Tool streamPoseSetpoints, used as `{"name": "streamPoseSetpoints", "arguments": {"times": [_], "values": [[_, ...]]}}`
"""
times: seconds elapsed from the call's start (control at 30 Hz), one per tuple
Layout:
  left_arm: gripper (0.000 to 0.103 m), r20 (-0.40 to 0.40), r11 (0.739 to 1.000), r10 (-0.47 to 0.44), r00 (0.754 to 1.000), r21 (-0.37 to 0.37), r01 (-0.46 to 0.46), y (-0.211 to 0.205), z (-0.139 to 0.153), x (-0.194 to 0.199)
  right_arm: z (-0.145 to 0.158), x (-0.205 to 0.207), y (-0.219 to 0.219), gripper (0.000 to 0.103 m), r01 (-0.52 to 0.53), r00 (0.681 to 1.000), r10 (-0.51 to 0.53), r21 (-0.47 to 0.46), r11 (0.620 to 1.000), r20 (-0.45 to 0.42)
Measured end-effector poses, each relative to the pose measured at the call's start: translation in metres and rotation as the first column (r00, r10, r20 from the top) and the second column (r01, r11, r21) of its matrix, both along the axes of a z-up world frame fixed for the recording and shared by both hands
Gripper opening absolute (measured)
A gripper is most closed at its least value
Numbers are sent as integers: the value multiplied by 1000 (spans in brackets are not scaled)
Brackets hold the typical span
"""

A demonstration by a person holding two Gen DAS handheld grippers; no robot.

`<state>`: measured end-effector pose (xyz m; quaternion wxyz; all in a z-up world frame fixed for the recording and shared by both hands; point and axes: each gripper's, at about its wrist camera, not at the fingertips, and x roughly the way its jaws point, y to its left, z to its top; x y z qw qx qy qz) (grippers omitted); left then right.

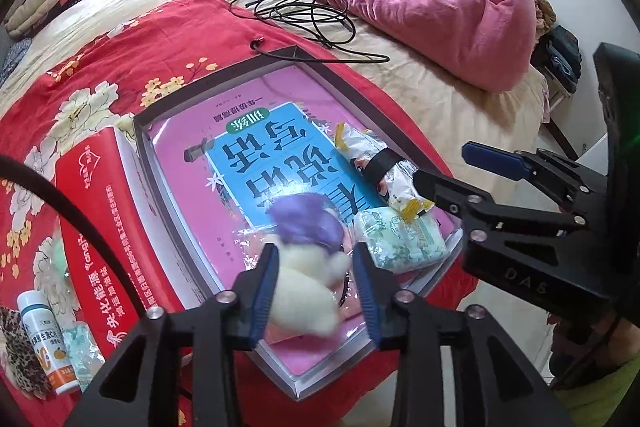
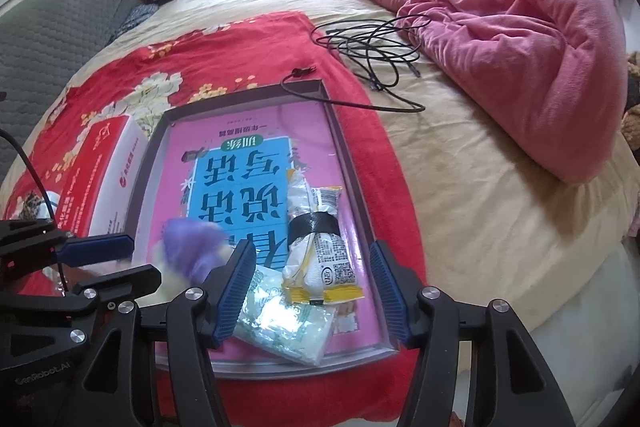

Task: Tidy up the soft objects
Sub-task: 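Lower and release the bunny with the left tool while the right tool releases the snack bag, then withdraw both open tools from the book back toward the pile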

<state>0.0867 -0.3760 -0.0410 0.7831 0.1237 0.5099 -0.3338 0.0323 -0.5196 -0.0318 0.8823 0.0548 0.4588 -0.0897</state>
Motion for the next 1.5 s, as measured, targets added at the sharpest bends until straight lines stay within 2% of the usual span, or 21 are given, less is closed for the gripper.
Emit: {"name": "streamPoseSetpoints", "arguments": {"times": [0.3,0.47,0.6,0.67,0.73,1.23,1.5], "values": [[55,32,1000,-1,999,-8,2,4,12,-2,11,-10,-4,61,39,999,-39,3,999,28],[63,48,1000,13,999,-18,-12,10,20,-4,20,-16,-2,70,59,997,-59,12,998,45],[68,54,999,33,998,-27,-31,19,27,-5,26,-18,4,71,62,997,-61,-7,998,51],[76,56,999,37,998,-33,-35,23,31,-7,30,-19,6,72,67,996,-66,-10,998,60],[79,62,998,40,997,-41,-38,28,37,-9,34,-20,7,72,75,995,-74,-15,997,63],[81,89,992,102,991,-81,-95,76,64,-14,58,-21,31,75,114,990,-108,-64,991,94],[82,96,984,152,984,-103,-143,114,75,-12,76,-17,60,77,79,989,-69,-77,994,130]]}}
